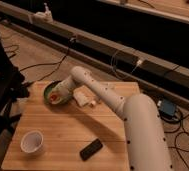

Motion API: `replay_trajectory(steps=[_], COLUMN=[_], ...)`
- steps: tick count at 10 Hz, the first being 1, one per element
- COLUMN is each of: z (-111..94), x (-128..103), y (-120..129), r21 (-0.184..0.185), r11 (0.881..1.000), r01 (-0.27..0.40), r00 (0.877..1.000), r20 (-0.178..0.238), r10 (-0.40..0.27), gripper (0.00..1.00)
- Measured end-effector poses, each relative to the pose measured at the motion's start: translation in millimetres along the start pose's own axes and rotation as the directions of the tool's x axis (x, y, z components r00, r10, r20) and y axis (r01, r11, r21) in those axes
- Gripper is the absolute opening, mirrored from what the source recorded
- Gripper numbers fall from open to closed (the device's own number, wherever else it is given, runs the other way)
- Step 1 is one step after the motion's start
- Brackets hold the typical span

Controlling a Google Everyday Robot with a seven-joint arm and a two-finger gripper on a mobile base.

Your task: Place the pepper in the ceramic bowl

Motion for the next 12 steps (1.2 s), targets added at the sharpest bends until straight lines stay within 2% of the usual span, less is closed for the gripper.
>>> replay_trajectory(steps=[4, 8, 9, 10, 12], z=[-5, -29, -36, -43, -42], x=[12, 20, 20, 19, 18], y=[-4, -2, -1, -1, -1], r21=[0.007, 0.025, 0.041, 0.056, 0.056], r11=[1.0, 0.999, 0.999, 0.998, 0.998], r01=[-0.014, -0.029, -0.035, -0.04, -0.039], r00=[1.0, 0.998, 0.998, 0.997, 0.998], r20=[-0.003, -0.051, -0.058, -0.058, -0.057], r10=[0.014, 0.03, 0.037, 0.043, 0.042], gripper=[0.74, 0.74, 0.74, 0.74, 0.74])
